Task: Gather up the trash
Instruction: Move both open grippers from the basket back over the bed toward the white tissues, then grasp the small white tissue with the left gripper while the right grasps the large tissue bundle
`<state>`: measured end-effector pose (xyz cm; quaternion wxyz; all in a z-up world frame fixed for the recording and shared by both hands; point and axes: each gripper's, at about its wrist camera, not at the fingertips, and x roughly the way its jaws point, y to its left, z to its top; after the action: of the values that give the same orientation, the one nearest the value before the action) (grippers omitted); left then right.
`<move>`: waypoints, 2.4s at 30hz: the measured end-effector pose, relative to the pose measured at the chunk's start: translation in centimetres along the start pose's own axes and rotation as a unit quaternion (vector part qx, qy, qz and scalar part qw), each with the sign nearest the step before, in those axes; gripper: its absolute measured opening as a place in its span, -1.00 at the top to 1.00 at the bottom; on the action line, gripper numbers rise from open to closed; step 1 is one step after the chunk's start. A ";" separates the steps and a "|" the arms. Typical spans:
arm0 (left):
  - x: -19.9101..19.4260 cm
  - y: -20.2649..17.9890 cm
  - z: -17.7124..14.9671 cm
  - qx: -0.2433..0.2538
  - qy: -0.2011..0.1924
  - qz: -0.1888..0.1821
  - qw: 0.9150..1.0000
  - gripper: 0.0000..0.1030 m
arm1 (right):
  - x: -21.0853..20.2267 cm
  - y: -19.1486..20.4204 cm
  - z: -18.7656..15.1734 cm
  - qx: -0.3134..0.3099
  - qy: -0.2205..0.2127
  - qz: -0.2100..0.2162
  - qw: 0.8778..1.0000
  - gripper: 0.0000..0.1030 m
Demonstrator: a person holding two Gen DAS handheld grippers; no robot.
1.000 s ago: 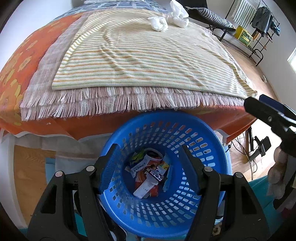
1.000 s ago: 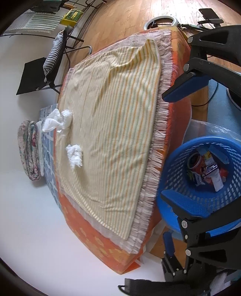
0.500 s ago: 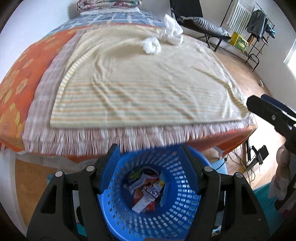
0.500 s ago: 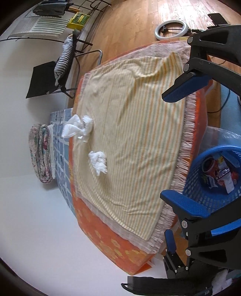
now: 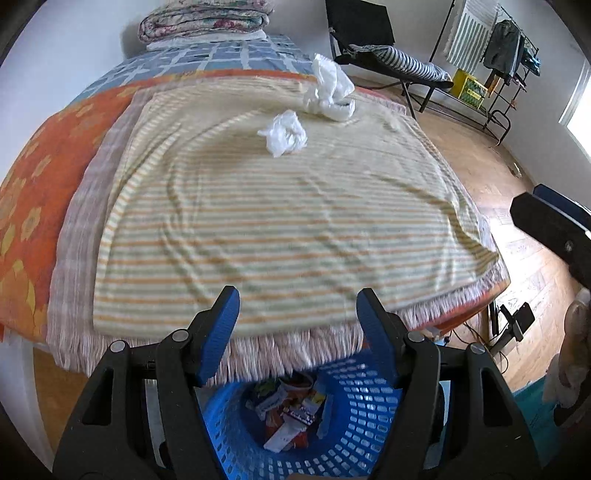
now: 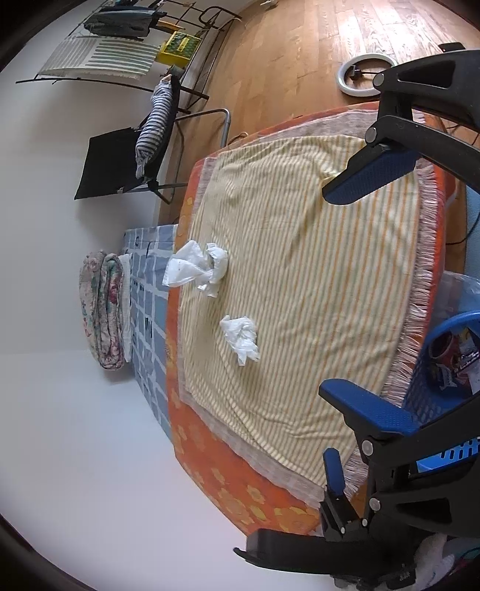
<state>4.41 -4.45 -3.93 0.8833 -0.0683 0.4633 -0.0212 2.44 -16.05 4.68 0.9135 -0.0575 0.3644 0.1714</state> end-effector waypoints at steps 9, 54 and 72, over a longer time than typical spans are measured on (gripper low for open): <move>0.8 -1.0 3.6 0.015 -0.022 0.010 1.000 -0.32 | 1.9 -1.8 2.7 0.001 -0.010 -0.003 1.000 -0.88; 10.8 3.3 14.7 -0.047 -0.009 -0.034 0.998 -0.32 | 22.1 -8.6 13.7 0.060 0.012 0.054 0.997 -0.99; 16.1 3.2 16.6 -0.030 0.004 -0.018 0.999 -0.32 | 30.7 -6.3 15.7 0.039 0.061 0.020 0.997 -0.99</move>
<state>27.15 -1.26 -8.12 0.8787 -0.1029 0.4656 -0.0233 35.57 -10.04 -5.10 0.8874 -0.0246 0.4273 0.1713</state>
